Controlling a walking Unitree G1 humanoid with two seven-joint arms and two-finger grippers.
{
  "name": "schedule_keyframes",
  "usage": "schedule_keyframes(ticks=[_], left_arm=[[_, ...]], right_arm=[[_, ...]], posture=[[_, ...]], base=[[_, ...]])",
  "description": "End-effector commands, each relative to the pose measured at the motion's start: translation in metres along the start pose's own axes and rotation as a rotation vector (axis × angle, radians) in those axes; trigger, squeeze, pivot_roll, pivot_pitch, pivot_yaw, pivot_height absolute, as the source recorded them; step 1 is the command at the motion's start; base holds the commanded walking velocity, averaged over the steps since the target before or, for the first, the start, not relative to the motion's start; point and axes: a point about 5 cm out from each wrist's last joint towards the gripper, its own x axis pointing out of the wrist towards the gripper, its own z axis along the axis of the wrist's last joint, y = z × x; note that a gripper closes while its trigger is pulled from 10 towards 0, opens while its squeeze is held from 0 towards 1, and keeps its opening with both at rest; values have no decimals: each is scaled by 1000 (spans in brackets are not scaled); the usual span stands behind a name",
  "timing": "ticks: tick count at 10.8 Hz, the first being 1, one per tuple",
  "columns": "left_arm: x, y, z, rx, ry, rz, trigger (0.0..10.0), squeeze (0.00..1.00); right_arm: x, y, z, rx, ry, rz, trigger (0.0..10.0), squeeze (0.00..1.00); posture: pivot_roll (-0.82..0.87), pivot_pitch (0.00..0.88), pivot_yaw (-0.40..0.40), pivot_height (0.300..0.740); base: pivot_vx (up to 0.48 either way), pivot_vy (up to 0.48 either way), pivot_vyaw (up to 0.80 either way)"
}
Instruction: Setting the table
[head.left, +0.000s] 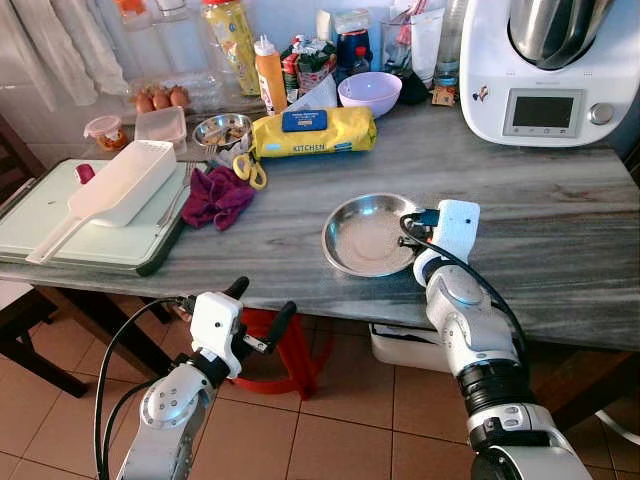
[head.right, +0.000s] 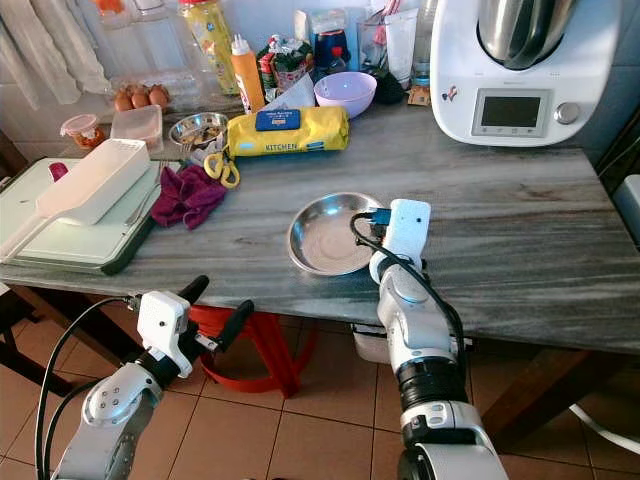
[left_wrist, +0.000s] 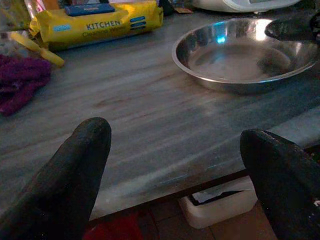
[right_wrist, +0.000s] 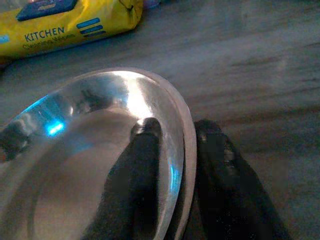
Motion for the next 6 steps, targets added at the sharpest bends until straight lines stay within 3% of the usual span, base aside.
schedule_keyframes(ticks=[1, 6], left_arm=[[-1, 1, 0, 12, 1, -10, 10000, 0], [-1, -4, 0, 19, -4, -18, 10000, 0]], right_arm=[[2, 7, 3, 10, -10, 21, 10000, 1000], [1, 6, 12, 25, -73, 7, 10000, 1000]], posture=[[-111, 82, 113, 740], [-110, 82, 109, 740]], base=[[0, 0, 0], [0, 0, 0]])
